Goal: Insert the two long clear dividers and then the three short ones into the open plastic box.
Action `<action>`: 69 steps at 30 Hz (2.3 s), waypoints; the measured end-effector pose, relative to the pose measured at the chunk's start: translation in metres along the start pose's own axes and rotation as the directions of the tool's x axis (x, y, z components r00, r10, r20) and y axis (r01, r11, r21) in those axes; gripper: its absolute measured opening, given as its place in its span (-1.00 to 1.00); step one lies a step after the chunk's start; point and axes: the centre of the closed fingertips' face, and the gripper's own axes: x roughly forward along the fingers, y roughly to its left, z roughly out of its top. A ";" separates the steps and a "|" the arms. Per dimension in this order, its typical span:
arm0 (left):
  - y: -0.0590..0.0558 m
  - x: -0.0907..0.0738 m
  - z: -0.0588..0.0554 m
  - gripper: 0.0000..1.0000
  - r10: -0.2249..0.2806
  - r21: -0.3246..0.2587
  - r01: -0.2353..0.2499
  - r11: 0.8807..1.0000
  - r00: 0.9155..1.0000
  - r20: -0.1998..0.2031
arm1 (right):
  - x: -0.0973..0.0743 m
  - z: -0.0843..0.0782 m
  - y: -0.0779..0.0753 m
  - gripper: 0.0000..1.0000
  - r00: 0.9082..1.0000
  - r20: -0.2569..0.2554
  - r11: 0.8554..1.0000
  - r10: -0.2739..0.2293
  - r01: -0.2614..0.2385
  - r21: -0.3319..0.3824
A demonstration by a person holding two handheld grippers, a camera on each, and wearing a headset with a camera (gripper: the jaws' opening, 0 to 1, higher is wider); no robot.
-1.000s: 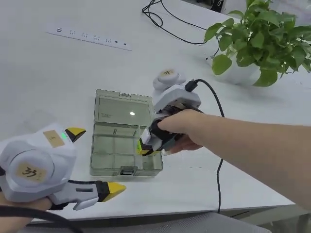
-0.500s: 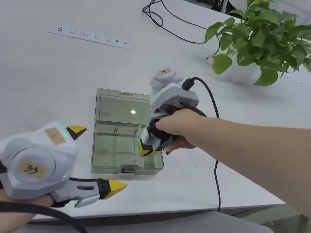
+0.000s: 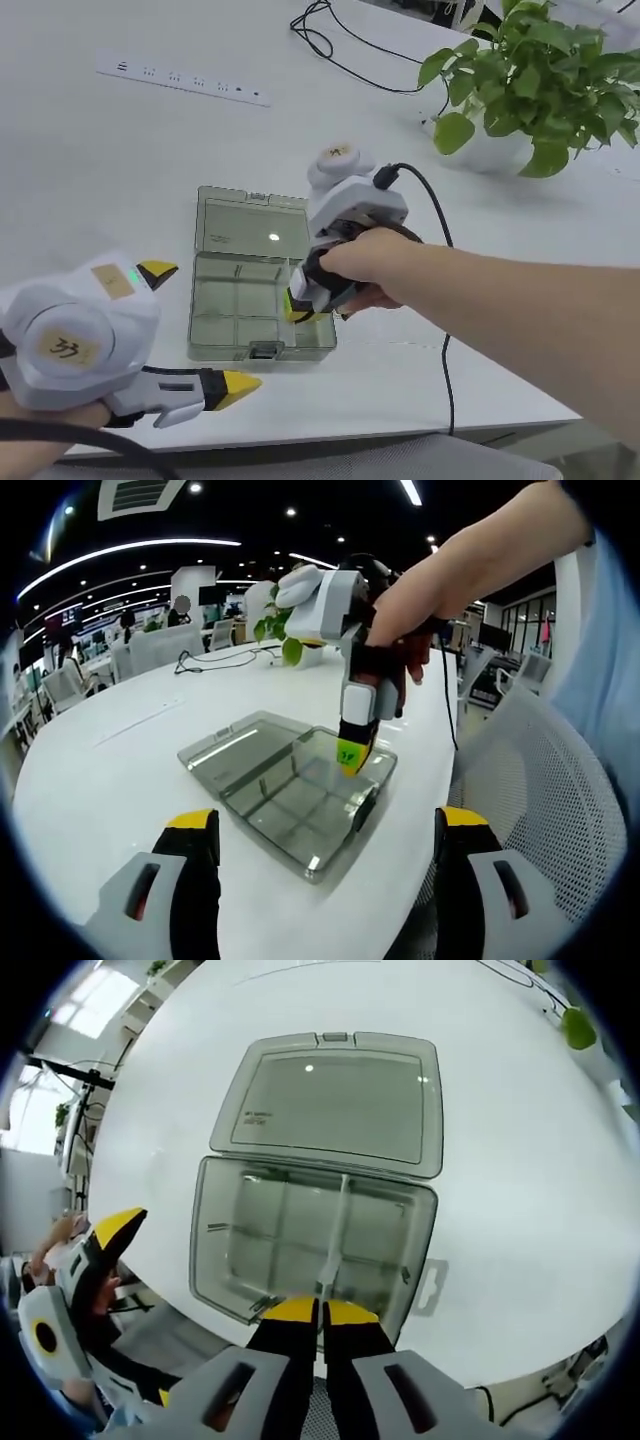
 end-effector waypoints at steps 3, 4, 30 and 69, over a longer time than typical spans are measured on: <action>0.000 0.000 0.000 0.80 -0.001 0.004 0.001 1.000 1.000 -0.003 | -0.001 0.001 0.001 -0.93 1.000 0.018 1.000 0.016 -0.015 -0.023; 0.000 0.000 0.000 0.80 0.001 0.006 -0.001 1.000 1.000 -0.005 | -0.001 0.002 0.001 -0.92 0.999 0.021 0.999 0.025 -0.024 -0.045; 0.010 -0.003 0.001 0.81 0.035 -0.066 -0.037 0.997 0.999 -0.020 | -0.027 0.043 0.030 0.62 0.897 0.364 0.947 0.252 -0.151 -0.282; 0.064 -0.036 -0.024 0.80 0.198 -0.248 -0.213 0.945 0.977 -0.084 | -0.074 -0.002 -0.034 1.00 0.647 0.620 0.845 0.444 -0.071 -0.530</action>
